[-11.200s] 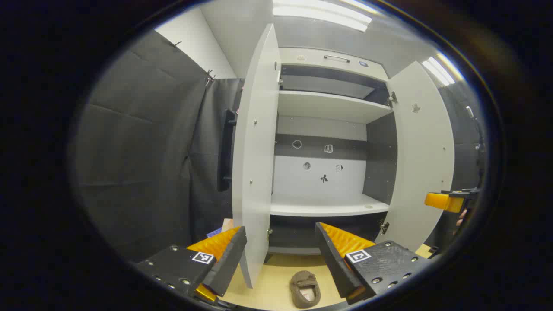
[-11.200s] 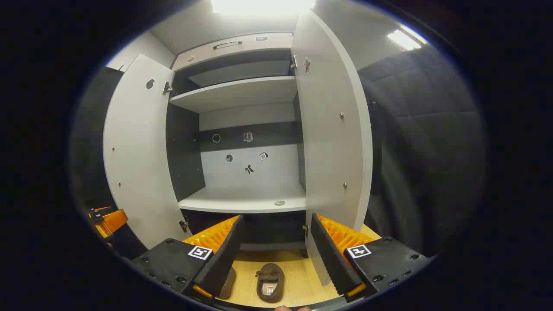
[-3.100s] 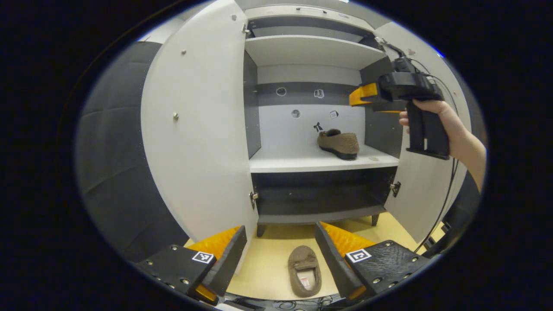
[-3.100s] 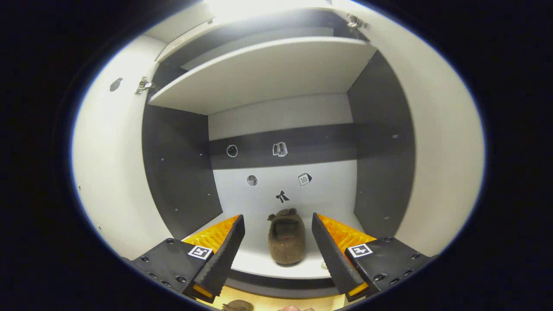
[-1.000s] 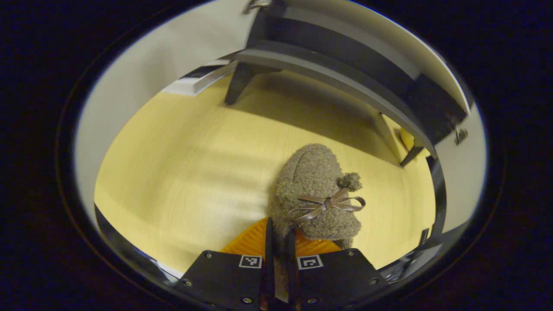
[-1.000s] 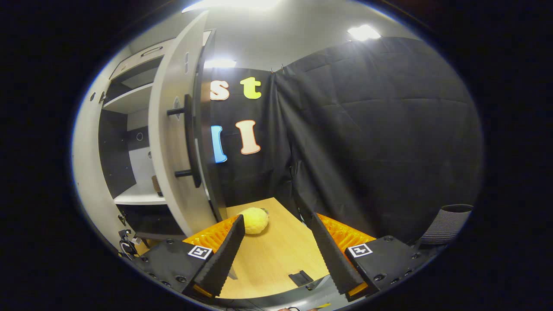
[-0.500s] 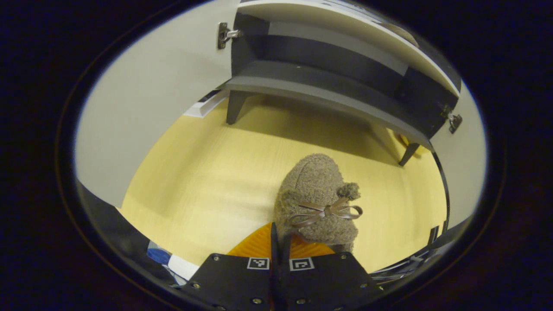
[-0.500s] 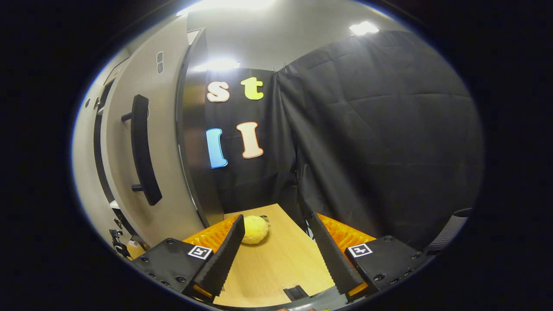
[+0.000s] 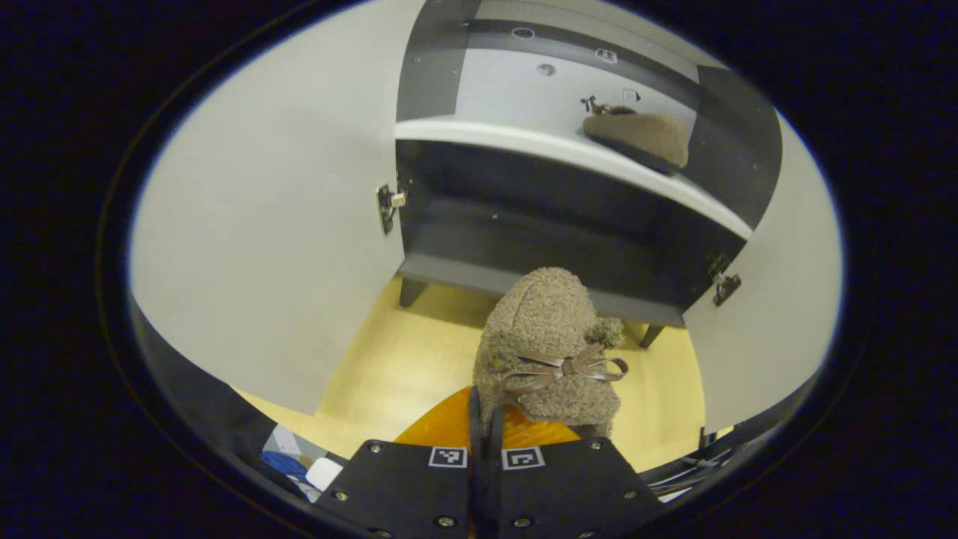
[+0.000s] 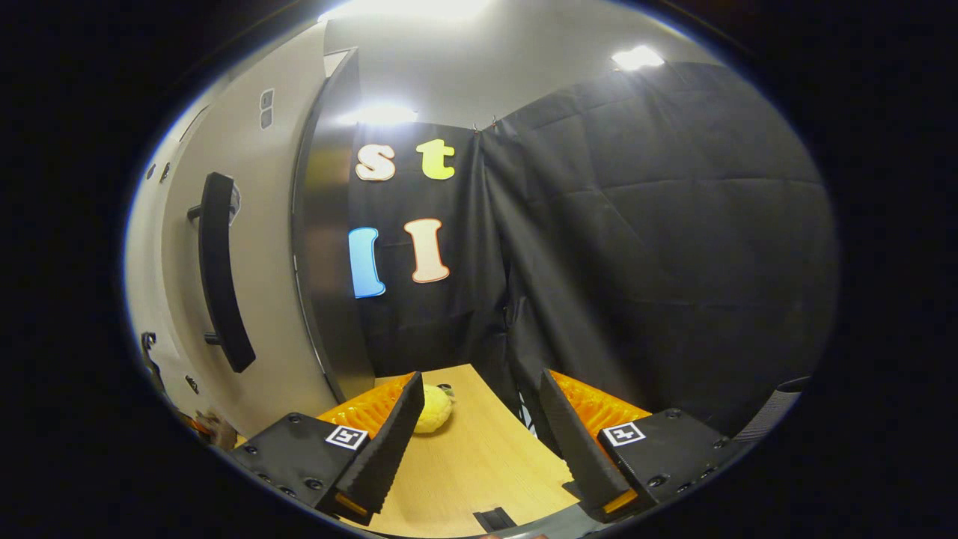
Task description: Grab one shoe with the right hand and put it into the shoe cabinet, grab the other shoe with the left hand and put it into the shoe cabinet; then close the right door with the right hand and the left door with the left hand.
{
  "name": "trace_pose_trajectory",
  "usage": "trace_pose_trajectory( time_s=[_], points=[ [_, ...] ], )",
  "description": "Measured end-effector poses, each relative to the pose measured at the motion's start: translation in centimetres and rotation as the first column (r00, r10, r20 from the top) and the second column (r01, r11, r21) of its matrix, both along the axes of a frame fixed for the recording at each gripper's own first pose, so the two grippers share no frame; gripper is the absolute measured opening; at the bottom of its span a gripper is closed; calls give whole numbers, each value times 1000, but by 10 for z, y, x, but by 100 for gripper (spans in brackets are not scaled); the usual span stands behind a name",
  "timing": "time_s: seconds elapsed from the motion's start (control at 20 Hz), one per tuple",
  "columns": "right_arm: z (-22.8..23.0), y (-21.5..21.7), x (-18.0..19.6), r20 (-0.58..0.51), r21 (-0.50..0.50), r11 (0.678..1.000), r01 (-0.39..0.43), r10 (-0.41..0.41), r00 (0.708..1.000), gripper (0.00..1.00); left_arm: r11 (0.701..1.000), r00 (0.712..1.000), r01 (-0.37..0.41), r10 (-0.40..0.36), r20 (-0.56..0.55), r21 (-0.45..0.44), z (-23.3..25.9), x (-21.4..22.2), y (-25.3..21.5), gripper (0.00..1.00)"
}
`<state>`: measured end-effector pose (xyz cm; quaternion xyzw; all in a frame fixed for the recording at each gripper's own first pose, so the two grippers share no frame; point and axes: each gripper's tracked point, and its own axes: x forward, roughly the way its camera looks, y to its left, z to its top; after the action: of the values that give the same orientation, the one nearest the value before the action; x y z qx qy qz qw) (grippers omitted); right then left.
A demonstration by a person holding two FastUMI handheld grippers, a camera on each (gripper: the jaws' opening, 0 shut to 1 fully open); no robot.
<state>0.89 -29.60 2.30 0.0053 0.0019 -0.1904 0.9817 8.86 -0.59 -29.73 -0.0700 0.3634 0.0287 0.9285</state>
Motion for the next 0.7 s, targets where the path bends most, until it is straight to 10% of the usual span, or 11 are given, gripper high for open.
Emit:
trace_pose_trajectory(
  time_s=[0.7],
  points=[
    [36,9,-16,136,80,994,78,-88,987,98,996,957,66,-79,278,55,42,17,32,2]
  ],
)
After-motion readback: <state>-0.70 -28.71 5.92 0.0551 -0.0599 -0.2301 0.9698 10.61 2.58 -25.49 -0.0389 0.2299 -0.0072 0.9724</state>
